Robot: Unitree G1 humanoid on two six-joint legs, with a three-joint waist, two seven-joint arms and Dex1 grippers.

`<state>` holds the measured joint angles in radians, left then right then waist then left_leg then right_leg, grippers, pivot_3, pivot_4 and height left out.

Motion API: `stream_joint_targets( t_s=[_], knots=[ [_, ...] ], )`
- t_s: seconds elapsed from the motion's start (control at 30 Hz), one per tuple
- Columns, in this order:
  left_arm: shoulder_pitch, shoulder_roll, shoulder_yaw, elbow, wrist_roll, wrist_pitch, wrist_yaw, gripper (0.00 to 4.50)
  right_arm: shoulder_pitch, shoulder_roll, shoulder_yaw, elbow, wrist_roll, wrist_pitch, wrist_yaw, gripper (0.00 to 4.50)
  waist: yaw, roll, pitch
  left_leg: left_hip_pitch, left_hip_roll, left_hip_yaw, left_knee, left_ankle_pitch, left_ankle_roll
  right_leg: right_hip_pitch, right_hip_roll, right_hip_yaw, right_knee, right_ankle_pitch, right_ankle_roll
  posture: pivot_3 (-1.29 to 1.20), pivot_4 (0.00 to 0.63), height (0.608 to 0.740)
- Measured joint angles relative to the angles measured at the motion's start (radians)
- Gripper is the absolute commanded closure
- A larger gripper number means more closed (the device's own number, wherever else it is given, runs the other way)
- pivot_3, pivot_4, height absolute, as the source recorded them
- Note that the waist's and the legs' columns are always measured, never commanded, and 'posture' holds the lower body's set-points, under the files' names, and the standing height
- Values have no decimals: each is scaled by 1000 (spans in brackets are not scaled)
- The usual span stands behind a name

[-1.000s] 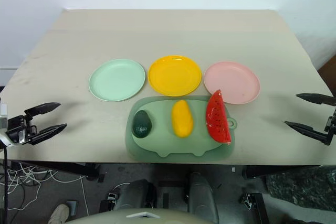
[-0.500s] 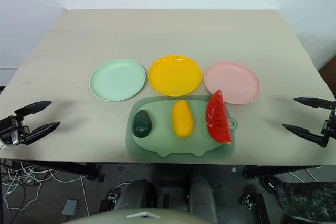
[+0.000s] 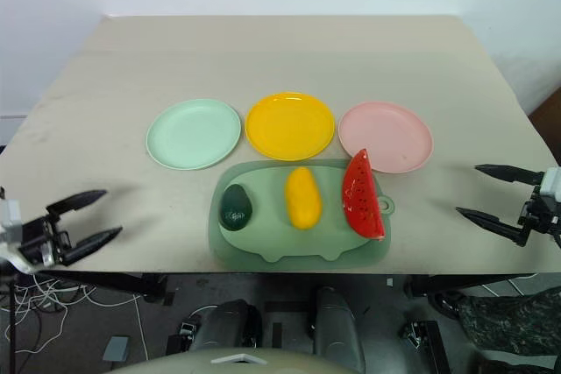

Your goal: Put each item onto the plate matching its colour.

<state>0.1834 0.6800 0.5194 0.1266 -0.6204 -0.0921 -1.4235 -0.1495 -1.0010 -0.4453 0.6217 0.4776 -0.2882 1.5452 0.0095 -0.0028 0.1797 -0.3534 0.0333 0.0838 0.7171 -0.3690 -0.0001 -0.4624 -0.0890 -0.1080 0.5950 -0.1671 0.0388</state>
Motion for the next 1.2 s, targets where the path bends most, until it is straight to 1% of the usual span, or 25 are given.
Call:
stream_joint_targets(
  t_s=[0.1, 0.2, 0.3, 0.33, 0.4, 0.47, 0.57, 0.7, 0.8, 0.9, 1.07, 1.2],
  knots=[
    [22, -27, -1, -77, 0, -6, 43, 13, -47, -7, 39, -22, -27, 66, -45, 0, 4, 0, 0, 0, 0, 0, 1, 0, 0, 0, 0, 0, 0, -1, -2, 0, 150, 733],
    [43, -40, -1, -124, 0, -5, 87, 13, -40, -12, 58, -164, -7, 275, -115, 0, 5, 1, 0, -1, 0, -1, 0, 0, 0, -1, 0, 0, 0, -1, -2, 0, 150, 733],
    [38, -48, -21, -142, 1, -14, 98, 13, -31, -38, 64, -373, 63, 521, -190, 0, 4, 2, -1, -1, 0, -1, 1, 0, 0, -1, 0, 0, 0, 0, 0, 0, 150, 733],
    [35, -53, -30, -142, 2, -18, 97, 13, -31, -43, 64, -419, 81, 579, -211, 0, 4, 2, -1, -1, 0, -1, 1, 0, 0, -1, 0, 0, 0, -1, -1, 0, 150, 733],
    [22, -61, -53, -131, 3, -35, 89, 13, -28, -71, 80, -552, 128, 754, -267, 0, 5, 2, -1, -2, 0, -2, 1, 0, 0, -1, 0, 0, 0, -1, -2, 0, 150, 733],
    [-20, -61, -70, -93, 9, -55, 77, 13, -29, -105, 93, -687, 207, 957, -330, 0, 6, 2, -1, -2, 0, -2, 1, 0, 0, -1, 0, -1, 0, -2, -3, 0, 150, 733],
    [-72, -61, -81, -31, 20, -89, 64, 13, -64, -137, 123, -857, 305, 1196, -431, 0, 4, 2, -1, -2, 0, -2, 1, 0, 0, -1, 0, -1, 0, -2, -3, 0, 150, 733],
    [-92, -70, -107, 9, 22, -117, 45, 13, -152, -122, 182, -942, 357, 1413, -596, 0, 2, 1, 0, -3, 0, -1, 1, -1, 1, -2, 0, 0, -1, -2, -3, 0, 150, 733],
    [-109, -86, -116, 25, 20, -119, 41, 13, -215, -44, 220, -1000, 371, 1518, -730, 0, 3, 0, 0, -3, 0, -2, 0, -1, 1, -3, 0, 0, -1, -1, -1, 0, 150, 733],
    [-115, -96, -129, 25, 20, -118, 48, 13, -214, -20, 276, -1042, 342, 1546, -820, 0, 5, 0, 0, -4, 0, -2, 1, -1, 1, -3, 0, 0, -1, -1, -1, 0, 150, 733],
    [-118, -105, -150, 4, 20, -112, 80, 13, -210, 21, 318, -1054, 304, 1576, -908, 0, 3, 0, -1, -4, -1, -2, 0, -1, 1, -2, 0, 0, -1, 0, 0, 0, 150, 733],
    [-118, -109, -152, -14, 20, -111, 101, 13, -208, 50, 354, -1061, 275, 1581, -949, 0, 2, 0, -1, -4, 0, -2, 0, -1, 1, -3, 1, 0, -1, 0, 0, 0, 150, 733]
  ],
)
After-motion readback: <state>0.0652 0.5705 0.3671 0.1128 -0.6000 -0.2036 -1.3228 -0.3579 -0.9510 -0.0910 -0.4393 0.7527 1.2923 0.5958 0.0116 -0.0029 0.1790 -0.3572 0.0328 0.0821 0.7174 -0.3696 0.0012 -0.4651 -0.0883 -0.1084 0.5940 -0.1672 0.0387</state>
